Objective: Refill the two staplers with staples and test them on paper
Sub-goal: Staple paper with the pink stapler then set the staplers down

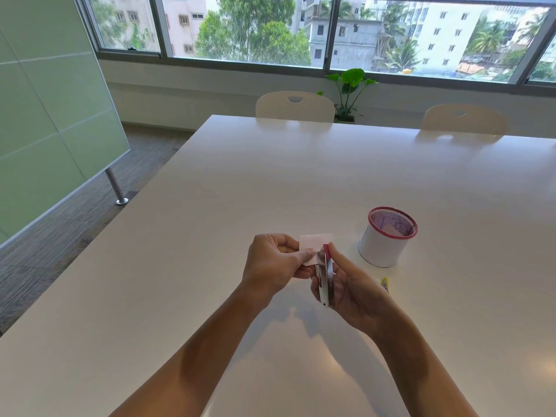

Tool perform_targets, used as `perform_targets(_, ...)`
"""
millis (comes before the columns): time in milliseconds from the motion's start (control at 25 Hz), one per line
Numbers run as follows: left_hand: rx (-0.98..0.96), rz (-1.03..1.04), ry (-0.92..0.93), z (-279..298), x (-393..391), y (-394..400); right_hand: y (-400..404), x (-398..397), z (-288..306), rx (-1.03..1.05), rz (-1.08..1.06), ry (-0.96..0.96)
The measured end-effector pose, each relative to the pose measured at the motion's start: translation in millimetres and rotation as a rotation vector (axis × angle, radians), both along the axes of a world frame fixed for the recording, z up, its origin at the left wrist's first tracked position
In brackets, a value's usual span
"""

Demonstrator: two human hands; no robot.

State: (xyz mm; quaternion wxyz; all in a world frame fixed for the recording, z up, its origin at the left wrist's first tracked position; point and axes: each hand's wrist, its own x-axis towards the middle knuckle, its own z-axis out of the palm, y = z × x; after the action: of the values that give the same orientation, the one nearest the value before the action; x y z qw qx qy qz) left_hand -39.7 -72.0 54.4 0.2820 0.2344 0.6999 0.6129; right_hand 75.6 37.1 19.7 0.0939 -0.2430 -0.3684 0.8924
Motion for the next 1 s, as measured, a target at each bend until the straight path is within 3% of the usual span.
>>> perform_targets(640, -0.038, 0.012, 0.028, -14.7, 2.2, 4.5, -15.8, 0.6, 2.1, 0.151, -0.156, -0.016)
perform_targets(840, -0.051, -0.166, -0.029, -20.8, 10.1, 6.2, -23.8, -2.4, 0.2, 0.19, -0.163, 0.045)
perform_targets(1000, -0.006, -0.148, -0.014, -26.7, 17.6, 8.3, -31.3, -6.5, -0.9, 0.208, -0.166, 0.06)
